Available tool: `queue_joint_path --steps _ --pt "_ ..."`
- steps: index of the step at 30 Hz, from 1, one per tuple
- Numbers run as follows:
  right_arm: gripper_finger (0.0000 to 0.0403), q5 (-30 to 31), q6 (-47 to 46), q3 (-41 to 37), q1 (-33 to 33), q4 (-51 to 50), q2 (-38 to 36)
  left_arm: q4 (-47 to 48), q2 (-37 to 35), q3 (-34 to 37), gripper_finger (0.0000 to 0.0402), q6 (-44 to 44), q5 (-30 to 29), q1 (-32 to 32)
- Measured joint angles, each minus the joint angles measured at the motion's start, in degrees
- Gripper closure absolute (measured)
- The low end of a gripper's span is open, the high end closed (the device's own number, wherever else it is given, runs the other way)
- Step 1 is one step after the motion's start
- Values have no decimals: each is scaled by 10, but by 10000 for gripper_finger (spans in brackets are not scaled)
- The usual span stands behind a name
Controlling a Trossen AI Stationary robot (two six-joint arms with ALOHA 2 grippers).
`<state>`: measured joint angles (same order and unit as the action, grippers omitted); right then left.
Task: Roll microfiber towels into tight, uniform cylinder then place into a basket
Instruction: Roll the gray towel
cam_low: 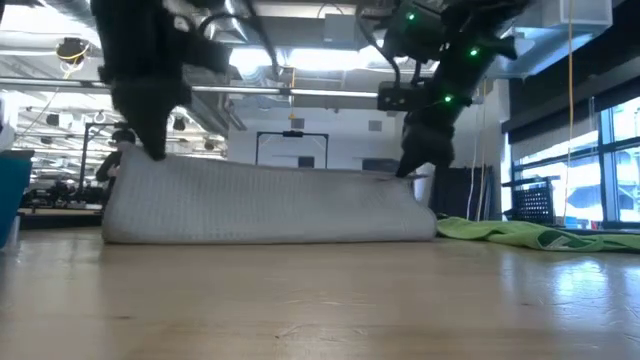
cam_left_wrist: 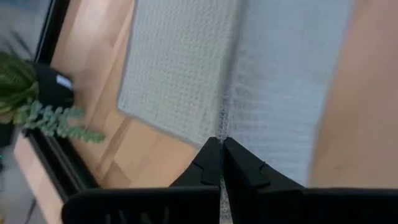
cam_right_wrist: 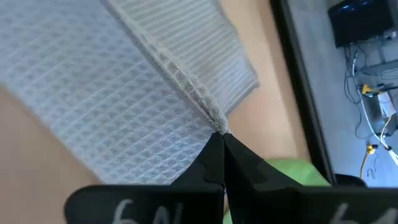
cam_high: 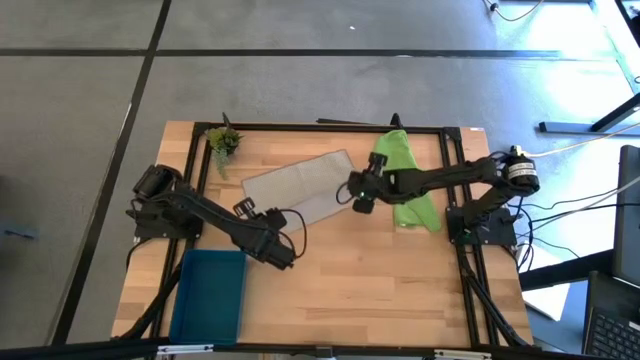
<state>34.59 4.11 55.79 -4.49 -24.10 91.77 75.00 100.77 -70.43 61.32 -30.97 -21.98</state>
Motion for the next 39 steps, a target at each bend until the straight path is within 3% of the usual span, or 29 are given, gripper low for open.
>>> queue_joint_path --steps 3,9,23,34,39 --pt "402 -5 23 0 -25 20 0 0 0 24 401 5 -22 11" --pt "402 -89 48 0 -73 68 0 0 0 54 401 13 -54 39" --pt "402 -123 105 -1 -143 209 82 -2 0 110 401 11 -107 120" --pt "402 -127 116 -1 -170 238 97 -78 1 175 401 -53 -152 188" --pt "390 -169 116 -1 -171 235 97 -114 1 180 401 -125 -147 210"
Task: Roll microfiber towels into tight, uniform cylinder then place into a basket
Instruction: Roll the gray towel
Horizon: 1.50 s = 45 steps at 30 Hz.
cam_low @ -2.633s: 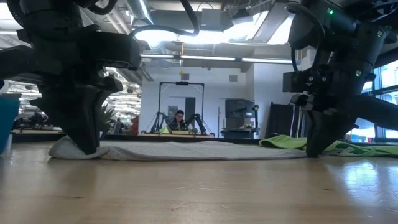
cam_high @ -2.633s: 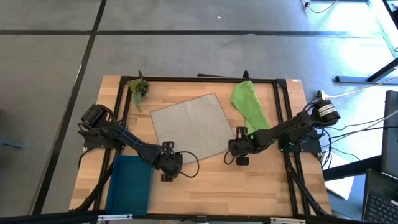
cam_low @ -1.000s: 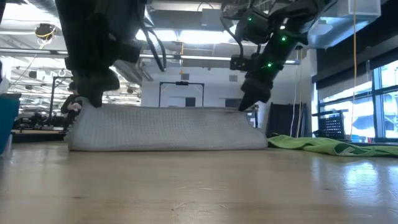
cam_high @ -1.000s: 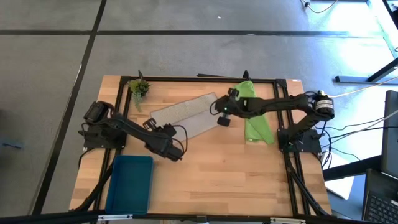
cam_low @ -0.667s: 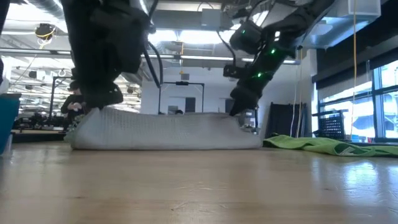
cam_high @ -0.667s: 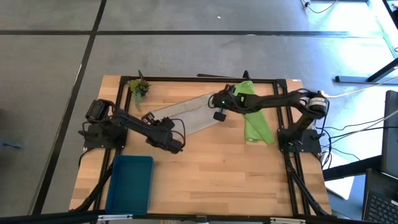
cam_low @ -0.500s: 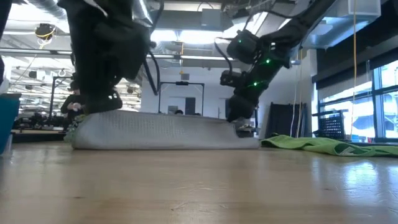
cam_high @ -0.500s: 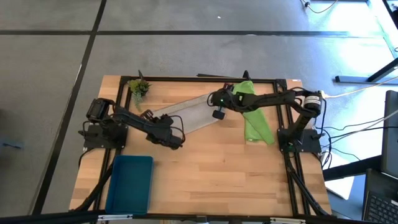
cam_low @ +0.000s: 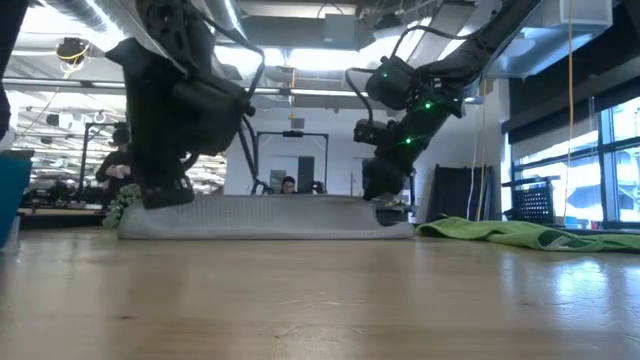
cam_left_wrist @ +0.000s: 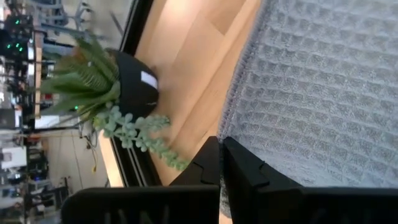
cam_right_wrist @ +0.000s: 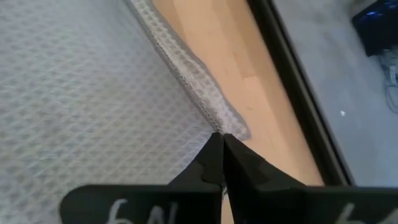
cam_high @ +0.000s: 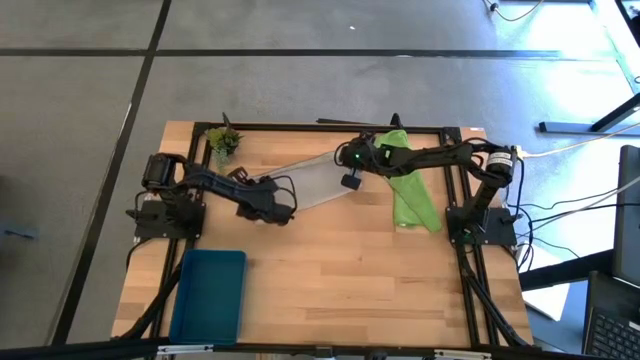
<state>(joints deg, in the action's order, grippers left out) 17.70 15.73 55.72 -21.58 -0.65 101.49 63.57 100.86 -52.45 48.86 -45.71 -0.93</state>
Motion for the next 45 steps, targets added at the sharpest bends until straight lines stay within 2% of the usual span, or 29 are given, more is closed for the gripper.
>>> queue_joint_path --steps 4,21,35,41,45 --pt "376 -7 0 0 0 0 0 -14 0 0 401 -42 0 19" --pt "371 -9 -2 0 -1 14 0 -28 0 0 401 -59 0 85" --pt "370 -8 -2 0 -1 31 0 -39 0 0 315 -57 2 107" --pt "370 1 -4 0 -1 33 0 -36 0 0 310 -45 28 118" --pt "370 -26 -2 0 -1 26 0 -35 0 -1 312 -40 32 120"
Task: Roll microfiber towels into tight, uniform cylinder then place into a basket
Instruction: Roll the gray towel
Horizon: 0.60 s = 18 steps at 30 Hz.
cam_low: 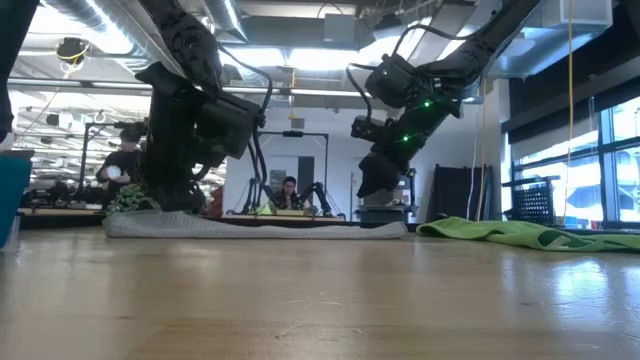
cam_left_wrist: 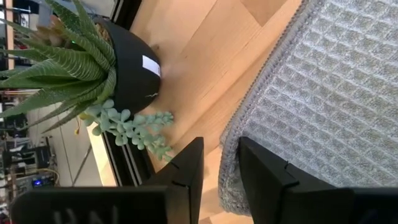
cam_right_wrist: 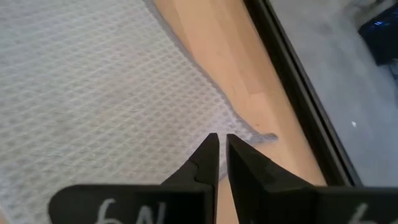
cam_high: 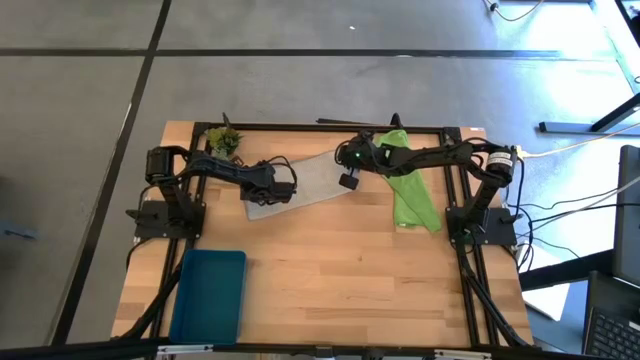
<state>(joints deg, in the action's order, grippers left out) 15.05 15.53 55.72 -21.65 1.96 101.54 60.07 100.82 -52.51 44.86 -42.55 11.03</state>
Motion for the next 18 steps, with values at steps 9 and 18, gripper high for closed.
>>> queue_joint_path --steps 9,18 --pt "366 2 -22 0 0 0 0 0 0 0 311 0 4 0" --pt "295 25 -19 0 1 11 0 -10 0 0 308 0 12 -3"
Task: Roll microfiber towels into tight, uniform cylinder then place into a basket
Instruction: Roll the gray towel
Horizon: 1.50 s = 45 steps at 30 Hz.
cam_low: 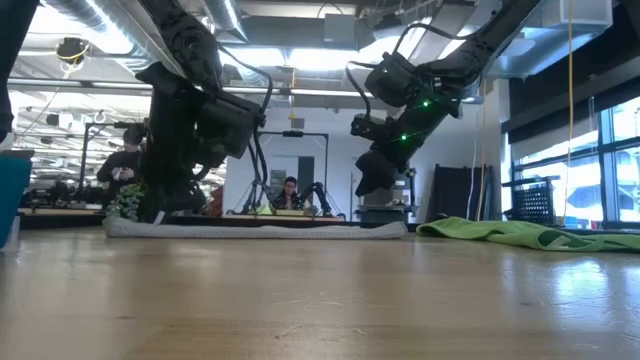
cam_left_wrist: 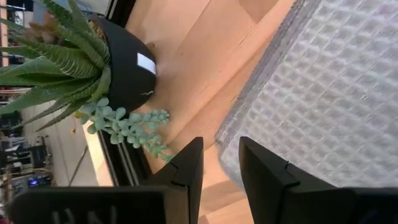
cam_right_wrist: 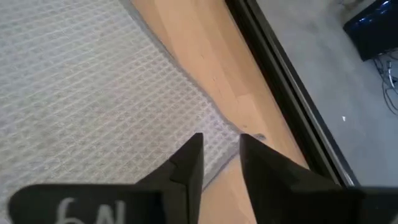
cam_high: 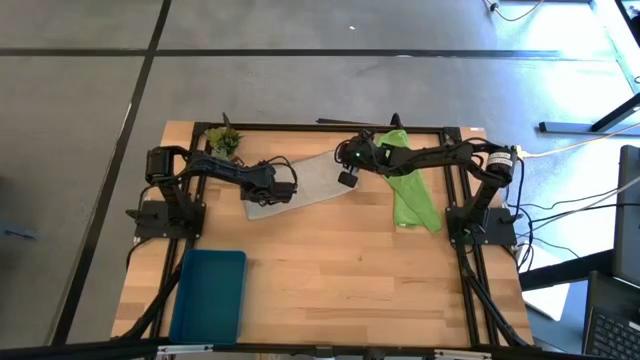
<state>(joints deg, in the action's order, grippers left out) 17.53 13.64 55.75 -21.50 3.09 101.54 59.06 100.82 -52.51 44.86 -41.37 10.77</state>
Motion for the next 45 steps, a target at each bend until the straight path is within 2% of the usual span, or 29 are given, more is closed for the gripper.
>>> queue_joint_path --steps 2,6,9,22,29,35,38,45 --pt "285 -28 -14 0 4 -6 0 -20 0 0 308 -8 20 -5" --pt "278 -119 -29 0 14 -37 0 -62 0 0 308 -34 101 -13" --pt "277 -149 -29 0 22 -69 0 -86 0 0 308 -35 120 -14" --pt "277 -151 -76 0 31 -94 0 -114 -3 -2 308 -34 194 -34" --pt "277 -151 -74 0 30 -98 0 -117 -3 -3 308 18 258 -82" --pt "277 -151 -75 0 30 -98 0 -121 -3 -5 308 78 274 -133" --pt "277 -151 -76 0 30 -98 0 -126 -1 -18 308 101 302 -157" --pt "277 -146 -75 0 30 -97 0 -158 4 -63 308 82 336 -202"
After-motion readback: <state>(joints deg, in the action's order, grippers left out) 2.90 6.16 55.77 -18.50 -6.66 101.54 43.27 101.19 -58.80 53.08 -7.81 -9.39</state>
